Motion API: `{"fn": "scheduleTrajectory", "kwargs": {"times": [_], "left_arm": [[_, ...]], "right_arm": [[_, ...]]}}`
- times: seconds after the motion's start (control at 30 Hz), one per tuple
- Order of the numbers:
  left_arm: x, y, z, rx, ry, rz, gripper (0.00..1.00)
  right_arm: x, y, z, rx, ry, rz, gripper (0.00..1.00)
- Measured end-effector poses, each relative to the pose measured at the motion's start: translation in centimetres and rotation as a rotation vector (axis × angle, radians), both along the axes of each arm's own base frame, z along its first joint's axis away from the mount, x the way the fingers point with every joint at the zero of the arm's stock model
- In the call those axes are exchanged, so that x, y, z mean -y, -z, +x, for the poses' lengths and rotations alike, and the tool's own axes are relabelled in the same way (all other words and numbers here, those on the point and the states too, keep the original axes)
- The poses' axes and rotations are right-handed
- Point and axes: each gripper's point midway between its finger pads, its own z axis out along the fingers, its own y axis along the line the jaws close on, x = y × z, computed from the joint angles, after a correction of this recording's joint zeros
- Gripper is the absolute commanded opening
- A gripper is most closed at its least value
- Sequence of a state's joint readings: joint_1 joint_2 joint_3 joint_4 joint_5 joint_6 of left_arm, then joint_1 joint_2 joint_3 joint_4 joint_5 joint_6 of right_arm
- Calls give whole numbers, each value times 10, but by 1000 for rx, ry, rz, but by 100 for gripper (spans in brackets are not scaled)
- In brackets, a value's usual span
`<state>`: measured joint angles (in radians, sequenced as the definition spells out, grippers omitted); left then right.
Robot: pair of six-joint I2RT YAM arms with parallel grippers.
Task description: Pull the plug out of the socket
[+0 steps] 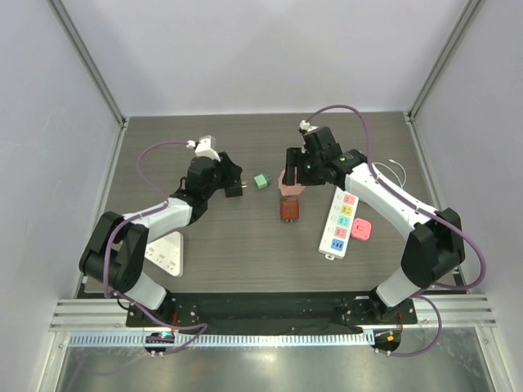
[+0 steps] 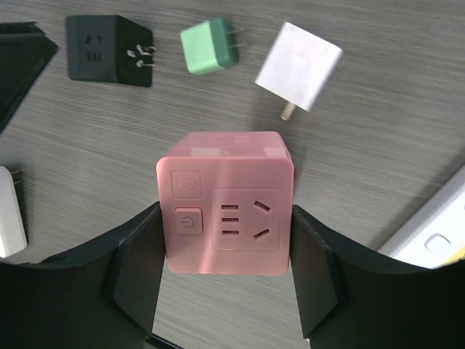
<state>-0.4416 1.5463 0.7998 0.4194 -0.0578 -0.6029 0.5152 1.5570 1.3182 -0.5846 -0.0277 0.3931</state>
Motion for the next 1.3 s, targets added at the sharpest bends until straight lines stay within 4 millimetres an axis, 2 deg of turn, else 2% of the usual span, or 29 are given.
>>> {"fn": "scheduleTrajectory", "kwargs": {"times": [0.2, 0.3, 0.43, 0.6, 0.73, 0.9, 1.13, 1.3], "left_arm": [[-2, -11, 7, 47, -30, -33, 44], [-5, -13, 9, 56, -51, -35, 45], [-13, -7, 9, 52, -82, -23, 45], [-23, 0, 8, 43, -118, -13, 45], [-26, -1, 8, 46, -130, -13, 45], [-27, -2, 8, 49, -133, -14, 44], [-28, -1, 8, 45, -139, -17, 44], [-29, -2, 8, 42, -147, -28, 44]], "right_arm": [[-32, -17, 6, 45, -67, 12, 1], [-50, -15, 6, 47, -116, 7, 1], [-67, 10, -9, -19, -191, -36, 2], [-76, 46, -36, -154, -256, -98, 1], [-85, 58, -48, -229, -287, -113, 1], [-95, 70, -48, -290, -280, -112, 3], [-99, 95, -46, -359, -256, -141, 12], [-106, 92, -37, -352, -249, -136, 20]]}}
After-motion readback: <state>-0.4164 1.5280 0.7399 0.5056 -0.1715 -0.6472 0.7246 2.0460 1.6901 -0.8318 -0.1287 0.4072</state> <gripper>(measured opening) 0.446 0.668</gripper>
